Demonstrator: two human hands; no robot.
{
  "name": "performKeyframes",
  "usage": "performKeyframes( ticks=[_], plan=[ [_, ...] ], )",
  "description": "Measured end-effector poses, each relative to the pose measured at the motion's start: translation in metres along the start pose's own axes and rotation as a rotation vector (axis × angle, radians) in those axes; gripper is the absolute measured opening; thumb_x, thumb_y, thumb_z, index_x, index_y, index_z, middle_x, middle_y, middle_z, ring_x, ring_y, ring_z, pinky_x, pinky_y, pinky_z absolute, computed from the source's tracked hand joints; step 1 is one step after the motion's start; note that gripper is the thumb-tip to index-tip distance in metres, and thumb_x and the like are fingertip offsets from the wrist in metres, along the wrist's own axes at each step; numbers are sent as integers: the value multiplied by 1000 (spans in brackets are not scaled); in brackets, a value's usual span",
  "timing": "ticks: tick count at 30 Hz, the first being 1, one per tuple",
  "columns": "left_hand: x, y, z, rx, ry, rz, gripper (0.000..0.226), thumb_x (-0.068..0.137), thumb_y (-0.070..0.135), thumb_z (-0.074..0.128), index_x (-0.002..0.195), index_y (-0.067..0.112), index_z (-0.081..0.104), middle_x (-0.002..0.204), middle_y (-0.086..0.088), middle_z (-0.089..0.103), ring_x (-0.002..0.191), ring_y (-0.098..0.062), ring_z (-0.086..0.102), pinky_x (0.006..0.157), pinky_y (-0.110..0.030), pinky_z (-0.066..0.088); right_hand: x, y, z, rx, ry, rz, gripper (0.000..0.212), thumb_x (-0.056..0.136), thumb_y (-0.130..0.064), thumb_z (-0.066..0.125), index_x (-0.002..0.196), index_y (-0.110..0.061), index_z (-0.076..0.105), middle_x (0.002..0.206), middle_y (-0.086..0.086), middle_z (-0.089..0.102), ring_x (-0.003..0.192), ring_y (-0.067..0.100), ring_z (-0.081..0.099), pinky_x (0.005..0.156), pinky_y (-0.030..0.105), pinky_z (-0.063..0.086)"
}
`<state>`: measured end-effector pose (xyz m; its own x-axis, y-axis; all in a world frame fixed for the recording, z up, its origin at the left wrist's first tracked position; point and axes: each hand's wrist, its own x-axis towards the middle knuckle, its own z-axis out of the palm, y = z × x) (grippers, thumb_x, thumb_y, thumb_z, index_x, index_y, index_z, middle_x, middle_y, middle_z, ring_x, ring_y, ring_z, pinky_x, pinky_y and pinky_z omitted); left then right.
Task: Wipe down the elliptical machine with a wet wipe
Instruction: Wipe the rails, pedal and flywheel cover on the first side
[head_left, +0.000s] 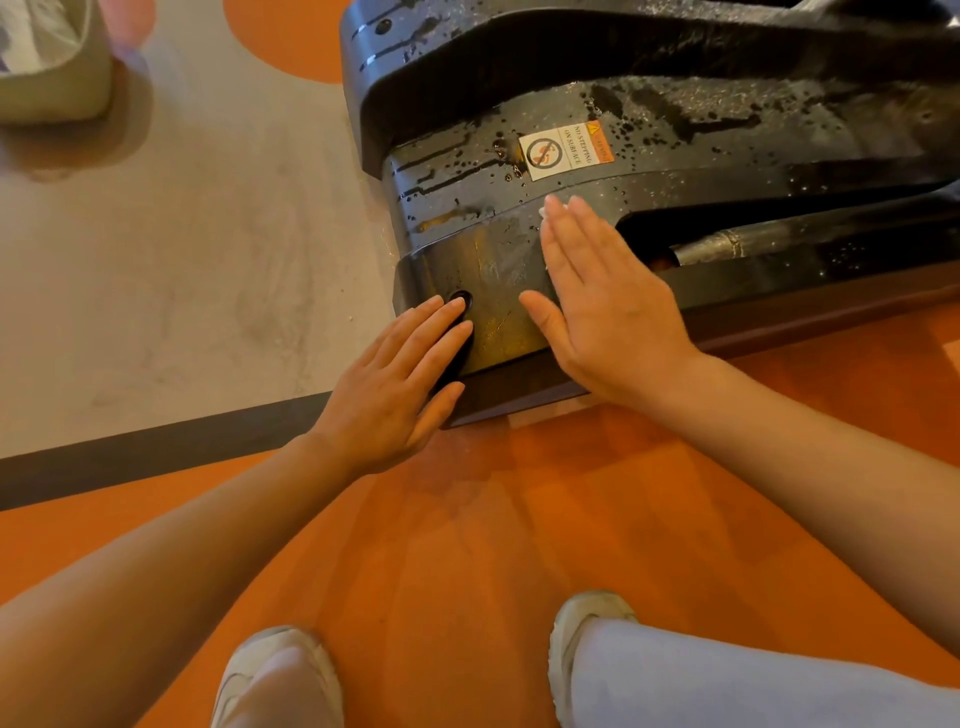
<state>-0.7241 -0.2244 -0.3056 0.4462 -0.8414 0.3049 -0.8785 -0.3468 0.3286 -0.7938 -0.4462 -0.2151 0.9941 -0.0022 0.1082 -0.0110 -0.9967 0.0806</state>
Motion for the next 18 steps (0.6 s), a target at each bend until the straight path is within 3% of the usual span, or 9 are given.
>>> performKeyframes(
  ticks=[5,7,9,14,16,18],
  plan=[
    [-2,-2,4,-19,24,8,56,105,42,32,151,11,27,159,-13,28,150,-28,19,122,-40,20,-7,-14,8,-15,-82,-398,68,102,-47,23,145,3,38,153,19,34,144,32,28,119,43,23],
    [-3,-4,6,-9,23,15,57,105,41,32,153,11,25,160,-12,25,150,-27,17,122,-39,19,2,-7,2,33,-146,-463,63,102,-45,22,145,-3,41,154,13,35,145,26,29,119,39,23],
    [-5,-5,7,3,16,27,58,105,41,32,153,11,24,161,-11,22,151,-27,16,122,-40,19,12,5,-5,61,-188,-404,61,102,-44,19,147,-7,37,156,9,31,146,22,24,119,35,18],
    [-3,-7,6,18,13,38,58,106,43,30,154,11,23,160,-10,22,150,-27,17,122,-38,19,32,14,-12,30,-227,-55,76,97,-54,8,154,-5,11,163,10,2,151,21,-2,123,36,3],
    [-3,-7,7,19,13,41,58,106,43,31,153,11,23,160,-11,23,150,-28,18,121,-39,21,36,6,-12,25,-276,-51,80,94,-57,5,154,-5,4,163,11,-5,150,22,-9,123,37,-1],
    [-3,-8,7,22,10,45,58,105,42,33,153,10,24,160,-13,24,149,-29,20,121,-41,22,33,-4,-9,-12,-306,-187,84,92,-59,-4,154,-4,3,163,12,-5,150,24,-9,122,37,-4]
  ],
)
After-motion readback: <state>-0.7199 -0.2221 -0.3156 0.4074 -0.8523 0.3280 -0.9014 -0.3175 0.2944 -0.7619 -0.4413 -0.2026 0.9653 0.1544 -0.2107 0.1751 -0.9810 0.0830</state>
